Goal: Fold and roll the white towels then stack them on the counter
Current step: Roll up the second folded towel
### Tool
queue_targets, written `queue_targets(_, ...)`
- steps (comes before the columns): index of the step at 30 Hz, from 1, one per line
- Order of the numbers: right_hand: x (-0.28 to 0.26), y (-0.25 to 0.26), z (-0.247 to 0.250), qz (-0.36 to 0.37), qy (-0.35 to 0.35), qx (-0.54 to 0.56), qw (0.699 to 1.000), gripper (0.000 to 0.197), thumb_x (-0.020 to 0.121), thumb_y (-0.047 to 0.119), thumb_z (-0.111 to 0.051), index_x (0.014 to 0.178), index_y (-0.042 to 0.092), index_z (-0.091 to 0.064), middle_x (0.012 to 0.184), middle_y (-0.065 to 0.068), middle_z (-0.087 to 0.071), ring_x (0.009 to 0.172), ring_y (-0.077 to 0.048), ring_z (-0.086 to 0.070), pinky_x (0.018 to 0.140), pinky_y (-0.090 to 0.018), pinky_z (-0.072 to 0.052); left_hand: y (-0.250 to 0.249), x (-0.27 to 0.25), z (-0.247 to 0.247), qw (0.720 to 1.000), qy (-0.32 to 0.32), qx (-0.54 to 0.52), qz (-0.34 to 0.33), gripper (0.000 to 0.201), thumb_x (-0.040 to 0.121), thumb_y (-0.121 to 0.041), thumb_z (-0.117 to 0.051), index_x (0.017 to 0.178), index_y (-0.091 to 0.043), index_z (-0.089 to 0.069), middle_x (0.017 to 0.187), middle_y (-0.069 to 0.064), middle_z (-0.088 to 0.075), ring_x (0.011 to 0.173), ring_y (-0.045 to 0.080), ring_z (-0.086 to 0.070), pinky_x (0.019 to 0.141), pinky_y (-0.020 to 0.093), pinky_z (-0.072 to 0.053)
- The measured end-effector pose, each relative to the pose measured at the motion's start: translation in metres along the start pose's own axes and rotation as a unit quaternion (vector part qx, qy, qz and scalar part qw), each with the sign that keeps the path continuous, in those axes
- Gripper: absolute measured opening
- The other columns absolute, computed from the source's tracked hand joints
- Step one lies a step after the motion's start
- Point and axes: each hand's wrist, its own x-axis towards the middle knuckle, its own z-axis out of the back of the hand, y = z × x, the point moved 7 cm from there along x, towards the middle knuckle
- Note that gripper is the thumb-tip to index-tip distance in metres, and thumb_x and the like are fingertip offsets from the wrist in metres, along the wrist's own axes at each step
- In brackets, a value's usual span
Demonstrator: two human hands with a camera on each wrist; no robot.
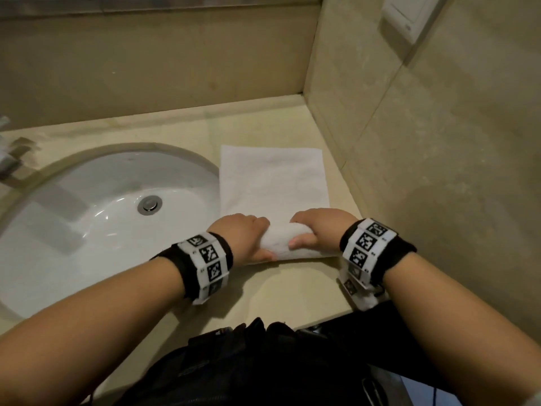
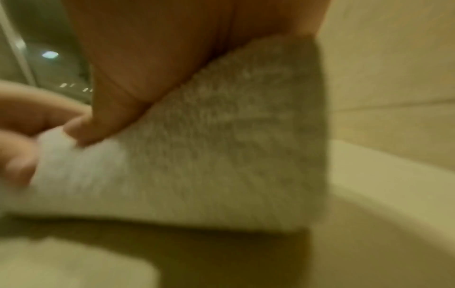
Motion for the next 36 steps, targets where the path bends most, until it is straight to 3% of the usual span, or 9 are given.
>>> queue_targets(5,-0.016,0.013,-0.004,0.049,-0.133,-0.129,0.981,0.07,0.07,0.063,-0.059,0.123,0.019,-0.048,0.114,-0.005,-0.057,0.101,-0.025,-0.053,0.083,-0.035,-0.036,0.005,0.016,-0.005,0.991,0.111,-0.079,0.0,0.064,0.074,-0.07,-0.051,0.113,-0.02,-0.048,0.108,0.003,-0.062,0.093,0.022,-0.057,0.079,0.032,-0.044)
queue_targets(10,0.0,0.001,-0.005,-0.027,-0.023,0.035,0.999,0.046,0.082,0.058,-0.049,0.11,0.022,-0.054,0.109,-0.003,-0.063,0.1,-0.023,-0.056,0.078,-0.031,-0.037,-0.006,-0.007,0.0,0.993,-0.075,0.081,-0.045,0.085,0.064,-0.078,-0.048,0.126,-0.021,-0.037,0.117,0.002,-0.05,0.101,0.024,-0.051,0.086,0.036,-0.041)
queue_targets(14,0.003,0.003,-0.002,-0.017,-0.016,0.031,0.999,0.046,0.086,0.054,-0.044,0.117,0.02,-0.054,0.119,-0.005,-0.059,0.107,-0.024,-0.052,0.084,-0.03,-0.035,-0.004,-0.006,0.002,0.993,-0.079,0.081,-0.044,0.068,0.077,-0.062,-0.052,0.127,-0.018,-0.041,0.12,0.005,-0.054,0.104,0.027,-0.053,0.088,0.035,-0.041)
queue_targets(17,-0.018,0.01,0.004,0.022,-0.159,-0.091,0.983,0.061,0.079,0.062,-0.044,0.122,0.02,-0.051,0.118,-0.008,-0.056,0.105,-0.027,-0.052,0.088,-0.037,-0.037,-0.001,0.01,0.003,0.999,0.007,0.002,-0.034,0.058,0.077,-0.064,-0.052,0.116,-0.021,-0.049,0.111,0.004,-0.061,0.097,0.025,-0.058,0.079,0.032,-0.044)
queue_targets(20,-0.033,0.018,-0.002,0.08,-0.212,-0.111,0.968,0.067,0.066,0.058,-0.067,0.113,0.012,-0.059,0.106,-0.012,-0.062,0.095,-0.033,-0.059,0.083,-0.04,-0.043,-0.002,0.015,-0.007,0.99,0.114,-0.079,-0.019,0.061,0.076,-0.065,-0.053,0.117,-0.02,-0.049,0.113,0.003,-0.062,0.095,0.021,-0.056,0.081,0.03,-0.043)
queue_targets(22,-0.024,0.015,-0.002,0.049,-0.169,-0.103,0.979,0.06,0.068,0.056,-0.067,0.111,0.014,-0.059,0.104,-0.009,-0.064,0.094,-0.031,-0.059,0.081,-0.036,-0.043,-0.001,0.011,-0.007,0.99,0.1,-0.099,-0.001,0.065,0.075,-0.067,-0.053,0.118,-0.02,-0.047,0.115,0.003,-0.06,0.094,0.02,-0.054,0.08,0.029,-0.041)
queue_targets(27,0.005,0.003,0.005,-0.016,-0.005,-0.006,1.0,0.054,0.076,0.065,-0.05,0.107,0.022,-0.055,0.107,-0.003,-0.063,0.091,-0.02,-0.054,0.075,-0.031,-0.038,-0.007,-0.008,0.007,0.993,-0.089,0.081,-0.014,0.082,0.064,-0.074,-0.056,0.124,-0.021,-0.037,0.114,0.004,-0.055,0.099,0.025,-0.054,0.082,0.036,-0.043)
queue_targets(33,-0.013,0.014,0.014,0.036,-0.168,-0.142,0.975,0.076,0.07,0.07,-0.052,0.129,0.021,-0.045,0.123,-0.005,-0.054,0.109,-0.026,-0.05,0.089,-0.036,-0.033,0.011,0.017,0.008,0.995,0.074,-0.067,-0.006,0.066,0.073,-0.066,-0.055,0.122,-0.022,-0.044,0.115,0.001,-0.061,0.099,0.022,-0.057,0.084,0.03,-0.044)
queue_targets(36,-0.016,0.013,0.003,0.008,-0.149,-0.158,0.976,0.07,0.075,0.066,-0.05,0.13,0.023,-0.042,0.12,-0.003,-0.056,0.107,-0.025,-0.051,0.089,-0.034,-0.032,0.008,0.015,0.005,0.995,0.072,-0.068,0.001,0.073,0.069,-0.07,-0.056,0.124,-0.024,-0.042,0.118,0.0,-0.059,0.101,0.02,-0.056,0.082,0.029,-0.041)
